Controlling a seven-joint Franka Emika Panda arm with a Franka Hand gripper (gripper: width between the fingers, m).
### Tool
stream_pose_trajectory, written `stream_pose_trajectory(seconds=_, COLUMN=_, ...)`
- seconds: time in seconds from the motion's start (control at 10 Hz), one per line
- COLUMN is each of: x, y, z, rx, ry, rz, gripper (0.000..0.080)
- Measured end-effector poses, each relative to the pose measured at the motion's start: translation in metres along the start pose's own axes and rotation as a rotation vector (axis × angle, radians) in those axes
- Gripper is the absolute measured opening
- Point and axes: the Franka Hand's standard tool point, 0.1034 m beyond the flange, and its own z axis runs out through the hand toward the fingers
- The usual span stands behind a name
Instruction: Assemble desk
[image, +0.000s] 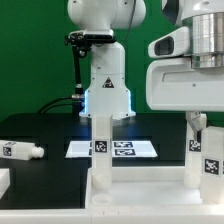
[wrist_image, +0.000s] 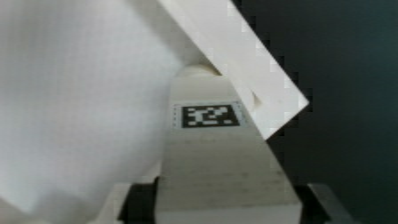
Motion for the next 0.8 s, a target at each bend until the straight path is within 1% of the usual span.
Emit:
stream_pose_trajectory(seconds=0.1, x=-0.0023, y=-0.0013, z=-0.0012, rx=-0.011, ry=-0.018, rz=0.268, gripper=0.0285)
stream_pose_trajectory(seconds=0.2, x=0.0018, y=-0.0009, z=-0.0004, rx=-0.003, ry=-0.055, rz=0.517, gripper=0.0285)
stream_pose_trajectory(seconds=0.3, x=0.0049, y=0.0020, z=0.0001, rx=-0.001, ry=-0.069, rz=0.604, gripper=0.0285)
stream_pose_trajectory(seconds=0.4, x=0.0039, y=0.0013, z=0.0005, rx=-0.004, ry=-0.070, rz=0.694, gripper=0.0285)
stream_pose_trajectory(seconds=0.7, x=0.0024, y=-0.0004, z=0.0009, rx=-0.003, ry=-0.071, rz=0.855, gripper=0.0285)
stream_pose_trajectory(seconds=0.8, x=0.0022, y=-0.0016, z=0.0016, rx=0.007, ry=-0.076, rz=0.952, gripper=0.0285)
